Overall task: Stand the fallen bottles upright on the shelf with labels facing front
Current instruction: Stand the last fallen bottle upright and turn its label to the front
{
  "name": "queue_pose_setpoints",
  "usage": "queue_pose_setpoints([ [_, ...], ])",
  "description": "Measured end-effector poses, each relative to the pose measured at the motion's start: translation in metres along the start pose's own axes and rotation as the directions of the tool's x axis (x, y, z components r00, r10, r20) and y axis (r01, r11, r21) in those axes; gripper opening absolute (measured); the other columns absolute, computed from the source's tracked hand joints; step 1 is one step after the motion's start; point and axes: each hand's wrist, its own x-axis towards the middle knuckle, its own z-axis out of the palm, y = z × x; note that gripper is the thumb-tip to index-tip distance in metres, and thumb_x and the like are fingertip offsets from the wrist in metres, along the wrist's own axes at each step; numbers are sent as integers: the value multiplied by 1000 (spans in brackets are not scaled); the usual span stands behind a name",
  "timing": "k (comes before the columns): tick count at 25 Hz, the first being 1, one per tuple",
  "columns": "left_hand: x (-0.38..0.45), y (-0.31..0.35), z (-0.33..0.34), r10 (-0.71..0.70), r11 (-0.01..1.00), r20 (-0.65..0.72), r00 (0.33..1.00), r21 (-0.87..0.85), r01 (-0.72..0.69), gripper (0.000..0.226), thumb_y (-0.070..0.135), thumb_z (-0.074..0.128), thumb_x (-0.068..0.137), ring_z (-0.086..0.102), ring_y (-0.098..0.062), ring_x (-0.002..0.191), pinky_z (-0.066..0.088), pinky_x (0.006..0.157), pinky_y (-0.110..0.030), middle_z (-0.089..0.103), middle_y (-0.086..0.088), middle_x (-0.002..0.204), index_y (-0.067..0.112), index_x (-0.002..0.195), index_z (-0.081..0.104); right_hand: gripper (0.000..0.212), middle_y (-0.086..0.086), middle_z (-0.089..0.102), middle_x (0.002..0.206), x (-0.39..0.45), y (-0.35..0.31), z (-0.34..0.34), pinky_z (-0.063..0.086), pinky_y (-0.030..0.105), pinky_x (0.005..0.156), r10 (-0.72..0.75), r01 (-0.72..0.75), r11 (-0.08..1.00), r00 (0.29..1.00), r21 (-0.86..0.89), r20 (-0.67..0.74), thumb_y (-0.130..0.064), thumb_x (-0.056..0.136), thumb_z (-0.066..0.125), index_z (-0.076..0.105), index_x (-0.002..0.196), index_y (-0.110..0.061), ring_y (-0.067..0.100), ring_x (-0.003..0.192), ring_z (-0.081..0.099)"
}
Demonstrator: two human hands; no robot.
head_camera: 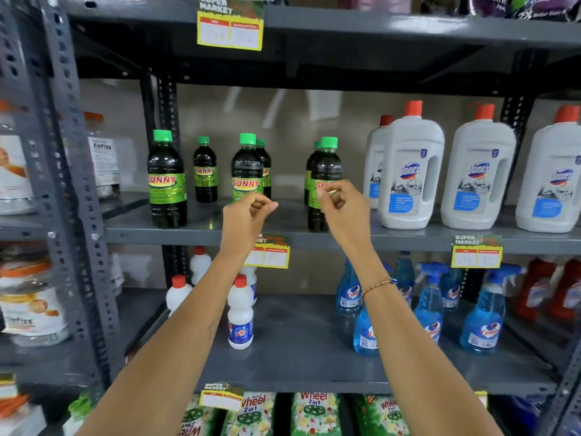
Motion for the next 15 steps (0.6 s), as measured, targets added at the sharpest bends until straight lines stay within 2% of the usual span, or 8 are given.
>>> queue_pose_setpoints([
  [2, -4, -11, -25, 67, 998, -134, 989, 19, -65, 13, 21, 69, 86, 58, 3, 71, 42, 68, -7, 66, -3, 85, 8, 90, 68, 10, -1, 65, 69, -11, -20, 29, 49, 26, 64, 10, -11, 1000, 993, 5, 115, -25, 87, 64, 67, 88, -15, 10, 62, 59],
  [4, -4, -23, -36, 25, 999, -217, 976, 26, -20, 26, 23, 71, 85, 55, -4, 76, 45, 71, -14, 59, -6, 97, 5, 102, 62, 18, 1, 67, 85, -16, -26, 51, 50, 25, 72, 82, -86, 996, 979, 14, 186, -22, 87, 66, 66, 99, -9, 5, 72, 59],
  [5, -2, -28, -41, -44, 998, -178, 983, 31, 50, 39, 25, 72, 84, 56, -8, 85, 47, 78, -20, 56, -8, 107, 4, 113, 58, 29, 4, 67, 99, -17, -26, 63, 51, 27, 80, 147, -156, 987, 964, 25, 222, -23, 87, 66, 63, 111, -7, 8, 84, 62],
  [7, 7, -35, -49, -211, 972, 88, 974, 127, 199, 62, 28, 70, 84, 52, -24, 114, 44, 94, -32, 49, -14, 130, 2, 133, 43, 58, 10, 58, 130, -16, -24, 83, 47, 33, 99, 280, -298, 955, 905, 5, 321, -29, 86, 68, 46, 135, -5, 19, 116, 57],
  [9, 13, -34, -55, -328, 926, 377, 866, 308, 216, 61, 28, 66, 88, 47, -28, 125, 39, 91, -29, 49, -14, 137, 3, 136, 38, 74, 13, 47, 143, -15, -22, 98, 41, 38, 105, 343, -352, 934, 847, -56, 406, -31, 85, 70, 33, 143, -3, 25, 131, 46],
  [10, 15, -33, -56, -351, 917, 455, 818, 344, 202, 56, 28, 64, 89, 49, -28, 123, 38, 85, -27, 52, -13, 135, 4, 134, 40, 74, 14, 47, 143, -15, -21, 102, 41, 36, 103, 349, -342, 935, 833, -96, 429, -30, 85, 70, 34, 142, -1, 26, 130, 46],
  [12, 17, -37, -56, -353, 924, 478, 804, 313, 219, 53, 26, 64, 90, 50, -26, 122, 36, 82, -25, 55, -12, 132, 5, 132, 41, 68, 15, 54, 135, -15, -23, 109, 43, 32, 94, 339, -300, 941, 829, -157, 445, -27, 85, 70, 38, 138, 0, 27, 123, 52],
  [15, 11, -41, -57, -310, 945, 456, 834, 248, 215, 54, 22, 64, 89, 49, -24, 124, 35, 86, -24, 54, -11, 134, 6, 134, 40, 57, 15, 62, 124, -15, -22, 113, 42, 27, 85, 329, -252, 940, 843, -230, 425, -24, 85, 70, 46, 130, 0, 28, 116, 58],
])
